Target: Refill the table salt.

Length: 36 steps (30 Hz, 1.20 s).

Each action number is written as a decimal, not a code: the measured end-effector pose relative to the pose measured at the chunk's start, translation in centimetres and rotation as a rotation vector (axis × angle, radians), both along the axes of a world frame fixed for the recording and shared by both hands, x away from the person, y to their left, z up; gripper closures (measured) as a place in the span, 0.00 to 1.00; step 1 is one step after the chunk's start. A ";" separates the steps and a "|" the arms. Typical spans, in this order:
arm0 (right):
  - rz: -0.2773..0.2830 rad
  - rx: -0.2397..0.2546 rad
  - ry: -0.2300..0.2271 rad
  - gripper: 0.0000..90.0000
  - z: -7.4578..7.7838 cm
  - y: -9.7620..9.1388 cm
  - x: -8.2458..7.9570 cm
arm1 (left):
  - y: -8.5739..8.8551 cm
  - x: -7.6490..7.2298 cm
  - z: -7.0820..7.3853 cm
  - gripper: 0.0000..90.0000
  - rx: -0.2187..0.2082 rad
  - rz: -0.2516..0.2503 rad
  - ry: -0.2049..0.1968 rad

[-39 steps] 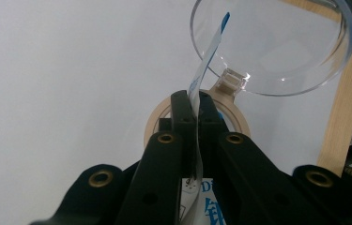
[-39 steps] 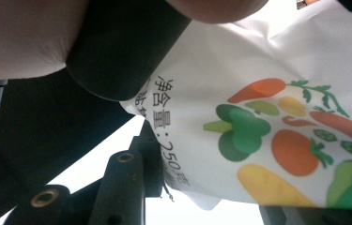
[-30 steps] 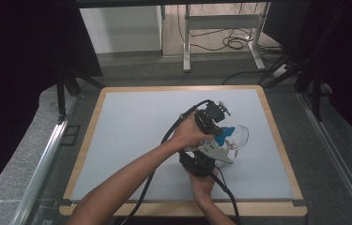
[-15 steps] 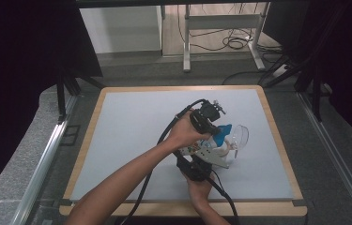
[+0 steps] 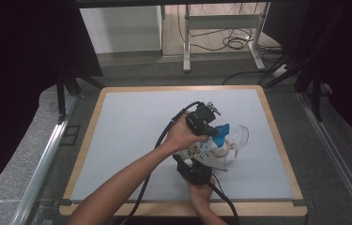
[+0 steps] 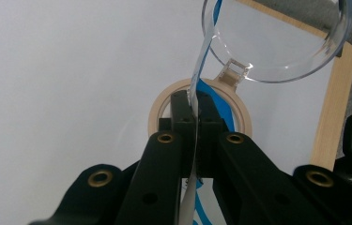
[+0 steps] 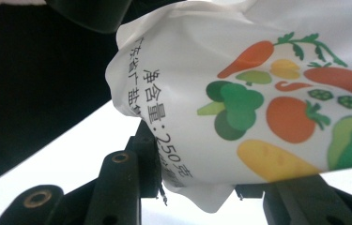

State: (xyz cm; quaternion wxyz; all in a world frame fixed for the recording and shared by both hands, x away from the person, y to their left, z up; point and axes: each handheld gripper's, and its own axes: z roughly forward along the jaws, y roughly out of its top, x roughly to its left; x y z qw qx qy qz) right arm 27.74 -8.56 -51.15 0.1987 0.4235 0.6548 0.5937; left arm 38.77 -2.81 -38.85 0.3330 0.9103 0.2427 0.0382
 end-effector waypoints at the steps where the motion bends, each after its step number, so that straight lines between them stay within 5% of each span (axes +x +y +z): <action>1: 0.000 -0.007 -0.001 0.67 0.0 0.0 0.0 | 0.1 0.0 0.0 1.00 -0.006 -0.002 -0.001; 17: -0.009 -0.090 -0.026 0.67 -0.6 -0.4 -0.5 | 1.7 -0.7 0.6 1.00 -0.055 -0.001 -0.012; 36: -0.021 -0.192 0.009 0.64 -1.5 -1.7 -0.6 | 3.7 -1.0 0.4 1.00 -0.128 0.037 -0.005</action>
